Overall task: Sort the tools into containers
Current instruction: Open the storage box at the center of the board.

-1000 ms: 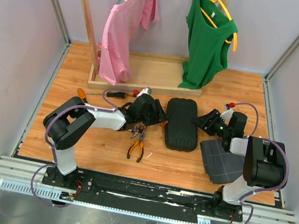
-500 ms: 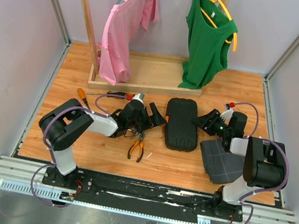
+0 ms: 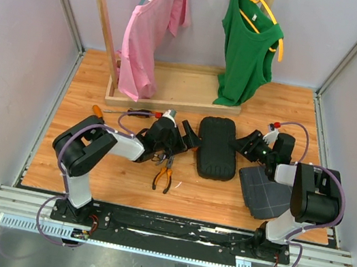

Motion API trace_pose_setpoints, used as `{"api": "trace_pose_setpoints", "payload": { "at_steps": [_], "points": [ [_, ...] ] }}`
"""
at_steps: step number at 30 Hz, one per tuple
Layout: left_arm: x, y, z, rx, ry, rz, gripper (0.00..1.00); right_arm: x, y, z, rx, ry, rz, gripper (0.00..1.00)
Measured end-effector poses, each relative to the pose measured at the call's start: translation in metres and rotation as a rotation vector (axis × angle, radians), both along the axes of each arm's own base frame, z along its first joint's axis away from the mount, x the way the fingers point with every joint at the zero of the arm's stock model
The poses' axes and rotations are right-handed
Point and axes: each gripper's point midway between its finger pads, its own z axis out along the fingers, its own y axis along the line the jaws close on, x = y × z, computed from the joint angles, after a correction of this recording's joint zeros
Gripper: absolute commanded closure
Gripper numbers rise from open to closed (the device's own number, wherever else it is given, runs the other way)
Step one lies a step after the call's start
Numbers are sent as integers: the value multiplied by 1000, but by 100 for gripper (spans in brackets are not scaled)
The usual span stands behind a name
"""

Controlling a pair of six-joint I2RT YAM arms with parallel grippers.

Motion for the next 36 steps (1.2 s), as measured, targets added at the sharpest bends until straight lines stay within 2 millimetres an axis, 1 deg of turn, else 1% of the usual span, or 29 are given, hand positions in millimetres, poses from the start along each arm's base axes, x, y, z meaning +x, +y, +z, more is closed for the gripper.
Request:
{"api": "trace_pose_setpoints", "payload": {
  "at_steps": [5, 9, 12, 16, 25, 31, 36],
  "points": [
    [2, -6, -7, -6, 21, -10, 2, 0, 0, 0, 0, 1, 0, 46],
    [5, -11, -7, -19, 24, -19, 6, 0, 0, 0, 0, 0, 1, 46],
    [7, -16, -7, -33, 25, -26, 11, 0, 0, 0, 0, 0, 1, 46],
    [7, -17, -6, -40, 28, -25, 22, 0, 0, 0, 0, 0, 1, 46],
    [9, -16, -7, -36, 25, -14, 34, 0, 0, 0, 0, 0, 1, 46],
    [11, -12, -5, -23, 20, 3, 37, 0, 0, 0, 0, -1, 2, 46],
    [13, -8, 0, -4, 2, 17, 38, 1, 1, 0, 2, 1, 5, 46]
  ]
}}
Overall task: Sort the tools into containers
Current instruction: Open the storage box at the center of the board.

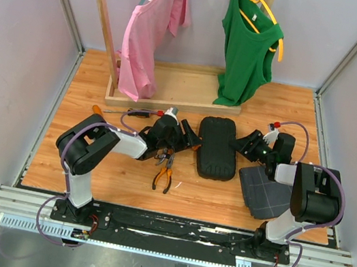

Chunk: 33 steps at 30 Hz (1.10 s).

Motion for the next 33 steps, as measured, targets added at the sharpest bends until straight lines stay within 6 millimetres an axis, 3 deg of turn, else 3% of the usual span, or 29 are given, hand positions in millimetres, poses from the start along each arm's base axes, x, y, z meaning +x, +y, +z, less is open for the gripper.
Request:
{"api": "trace_pose_setpoints", "payload": {
  "at_steps": [14, 33],
  "points": [
    [1, 1, 1, 3, -4, 9, 47, 0, 0, 0, 1, 0, 2, 46],
    [3, 11, -5, 4, 0, 38, 48, 0, 0, 0, 1, 1, 1, 46]
  ]
}}
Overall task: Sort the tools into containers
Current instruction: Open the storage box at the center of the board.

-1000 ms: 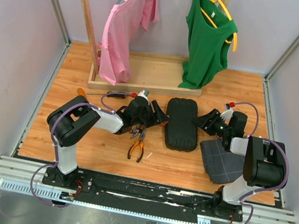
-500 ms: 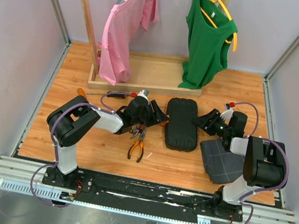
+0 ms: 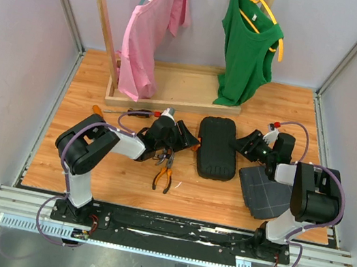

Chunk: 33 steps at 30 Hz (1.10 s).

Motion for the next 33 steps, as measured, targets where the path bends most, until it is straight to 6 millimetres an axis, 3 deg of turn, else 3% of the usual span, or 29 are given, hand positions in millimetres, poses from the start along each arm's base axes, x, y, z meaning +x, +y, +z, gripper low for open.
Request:
{"api": "trace_pose_setpoints", "payload": {
  "at_steps": [27, 33],
  "points": [
    [-6, 30, -12, 62, 29, 48, 47, 0, 0, 0, -1, 2, 0, 44],
    [-7, 38, 9, 105, -28, 38, 44, 0, -3, 2, -25, 18, -8, 39]
  ]
}}
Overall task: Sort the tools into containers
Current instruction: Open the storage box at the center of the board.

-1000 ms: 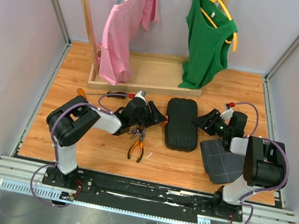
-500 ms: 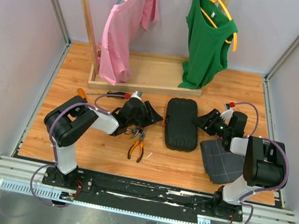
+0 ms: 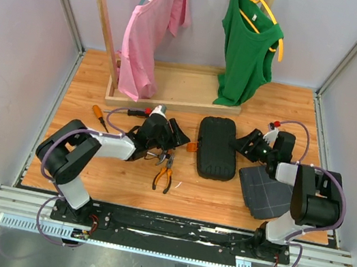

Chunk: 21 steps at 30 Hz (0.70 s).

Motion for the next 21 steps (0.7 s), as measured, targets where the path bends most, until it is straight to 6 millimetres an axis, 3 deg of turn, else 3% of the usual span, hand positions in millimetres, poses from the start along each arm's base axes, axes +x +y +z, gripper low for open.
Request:
{"api": "trace_pose_setpoints", "payload": {
  "at_steps": [5, 11, 15, 21],
  "points": [
    [3, 3, 19, 34, -63, -19, 44, -3, -4, 1, -47, 17, -9, 34],
    [7, 1, 27, 101, -114, -78, 47, -14, -13, 5, -139, 39, -28, 31],
    [11, -4, 23, 149, -131, -125, 49, -20, -15, 12, -232, 31, -28, 31],
    [16, -4, -2, 252, -94, -167, 50, -30, -3, 33, -388, -30, 17, 30]
  ]
}}
